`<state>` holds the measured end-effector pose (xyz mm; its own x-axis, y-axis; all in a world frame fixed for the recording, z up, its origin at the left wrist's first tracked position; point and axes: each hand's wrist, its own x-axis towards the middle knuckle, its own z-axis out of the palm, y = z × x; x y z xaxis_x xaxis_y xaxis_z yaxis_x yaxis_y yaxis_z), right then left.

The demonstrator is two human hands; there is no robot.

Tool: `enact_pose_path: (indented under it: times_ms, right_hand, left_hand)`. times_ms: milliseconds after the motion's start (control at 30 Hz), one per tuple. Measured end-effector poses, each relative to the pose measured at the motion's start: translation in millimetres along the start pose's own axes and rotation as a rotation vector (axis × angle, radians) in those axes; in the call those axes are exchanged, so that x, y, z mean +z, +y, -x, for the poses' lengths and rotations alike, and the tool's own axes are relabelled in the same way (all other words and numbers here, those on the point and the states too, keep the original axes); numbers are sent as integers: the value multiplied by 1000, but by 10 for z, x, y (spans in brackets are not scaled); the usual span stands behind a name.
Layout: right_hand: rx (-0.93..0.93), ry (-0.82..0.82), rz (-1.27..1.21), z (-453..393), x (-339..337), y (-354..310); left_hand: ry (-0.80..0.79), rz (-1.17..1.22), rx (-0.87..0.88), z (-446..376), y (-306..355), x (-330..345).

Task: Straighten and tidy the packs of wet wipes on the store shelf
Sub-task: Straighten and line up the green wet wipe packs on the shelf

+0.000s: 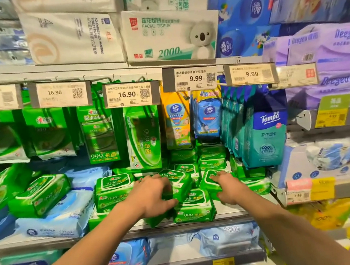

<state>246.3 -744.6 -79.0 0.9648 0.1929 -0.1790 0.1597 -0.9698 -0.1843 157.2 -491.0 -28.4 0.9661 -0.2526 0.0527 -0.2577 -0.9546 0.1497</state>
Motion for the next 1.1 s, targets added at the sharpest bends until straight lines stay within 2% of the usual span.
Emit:
enact_pose_path:
  times_ms: [67,200,300,600,867,967,1100]
  right_hand:
    - [32,65,-49,-1,-5,-27]
    - [73,310,-143,26,-146,-131]
    - [119,388,-134,62,-261,-202]
    - [157,401,-98,128,-276,-381]
    - [285,441,-34,147,-332,-625]
    - [214,396,-82,139,-303,-741]
    - [-17,241,-139,155,-368,-506]
  left_hand:
    - [-1,7,20,-35,-3,1]
    - [12,16,50,-92,-46,-8]
    - [16,41,65,-106,-74,-15]
    - [9,41,98,-137,-119,-25]
    - [23,75,143,-166,-205,65]
    - [38,92,154,-171,-221,84]
    - [54,94,170,-186,-247,77]
